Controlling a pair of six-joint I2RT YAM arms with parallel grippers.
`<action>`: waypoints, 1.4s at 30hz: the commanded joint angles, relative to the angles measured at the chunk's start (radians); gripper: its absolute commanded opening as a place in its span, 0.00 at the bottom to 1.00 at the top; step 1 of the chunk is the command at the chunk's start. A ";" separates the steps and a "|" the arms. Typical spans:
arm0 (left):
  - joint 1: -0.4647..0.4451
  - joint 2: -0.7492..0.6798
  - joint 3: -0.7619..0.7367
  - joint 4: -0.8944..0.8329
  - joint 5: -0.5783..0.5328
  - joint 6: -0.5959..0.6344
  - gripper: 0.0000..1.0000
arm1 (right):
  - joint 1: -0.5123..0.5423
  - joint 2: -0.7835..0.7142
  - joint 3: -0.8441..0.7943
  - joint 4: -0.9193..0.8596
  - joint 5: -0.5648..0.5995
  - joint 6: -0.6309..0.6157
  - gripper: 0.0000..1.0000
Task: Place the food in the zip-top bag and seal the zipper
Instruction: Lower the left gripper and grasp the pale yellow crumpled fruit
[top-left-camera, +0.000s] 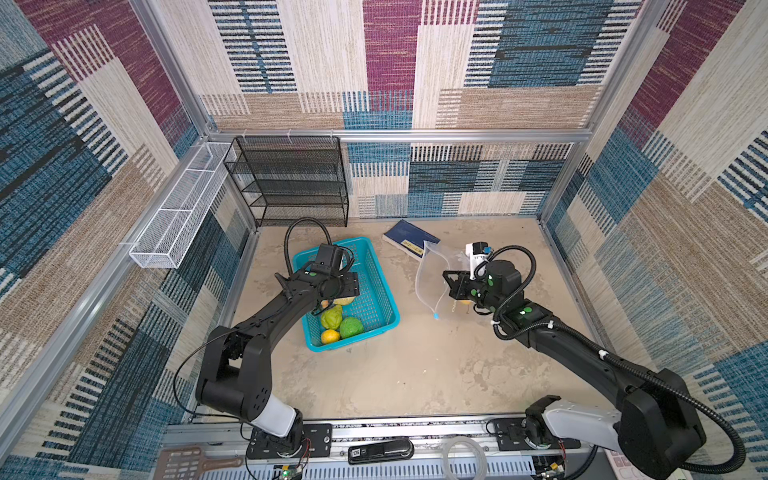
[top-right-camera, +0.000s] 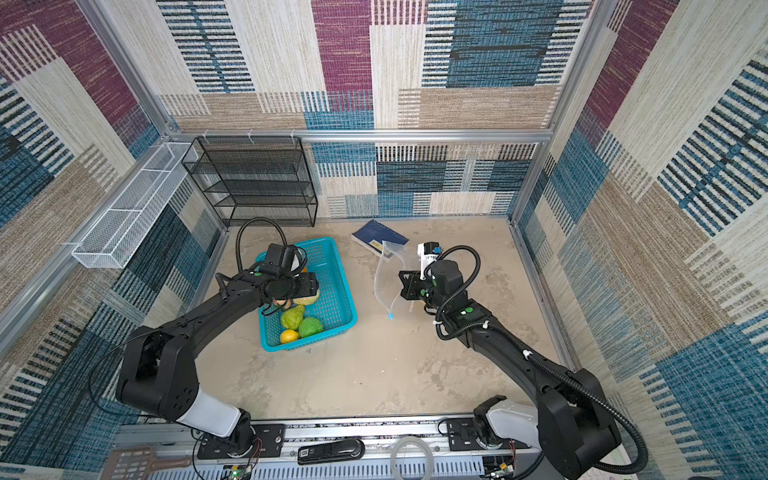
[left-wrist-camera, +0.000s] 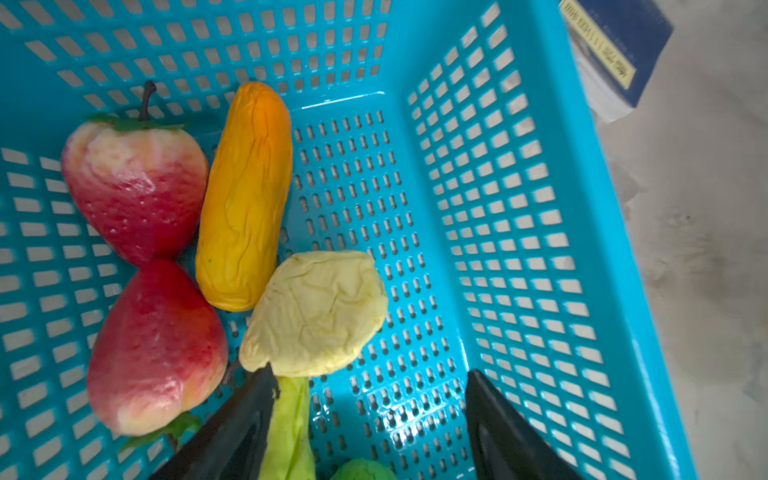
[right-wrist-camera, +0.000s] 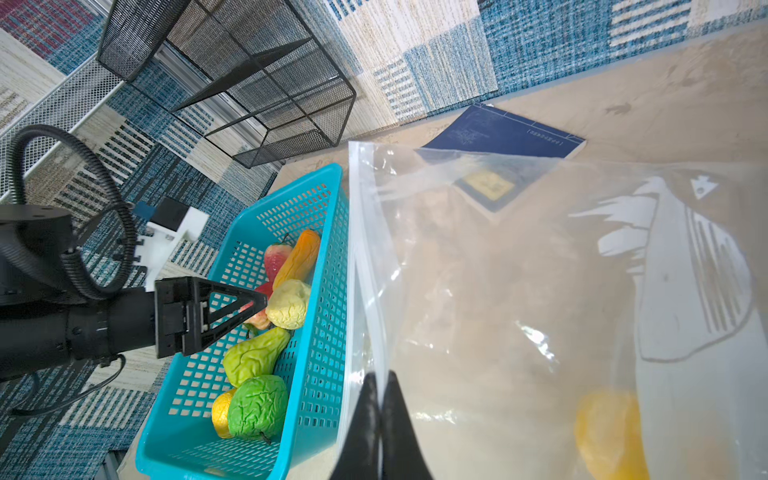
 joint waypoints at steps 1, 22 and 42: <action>0.020 0.045 0.026 0.008 0.020 0.073 0.75 | 0.000 -0.005 0.014 0.000 -0.010 -0.018 0.00; 0.041 0.102 -0.054 0.059 0.225 -0.064 0.73 | 0.000 -0.004 -0.003 0.009 0.011 -0.019 0.00; 0.027 0.231 0.024 0.072 0.129 -0.019 0.65 | 0.001 -0.015 0.012 -0.006 0.019 -0.021 0.00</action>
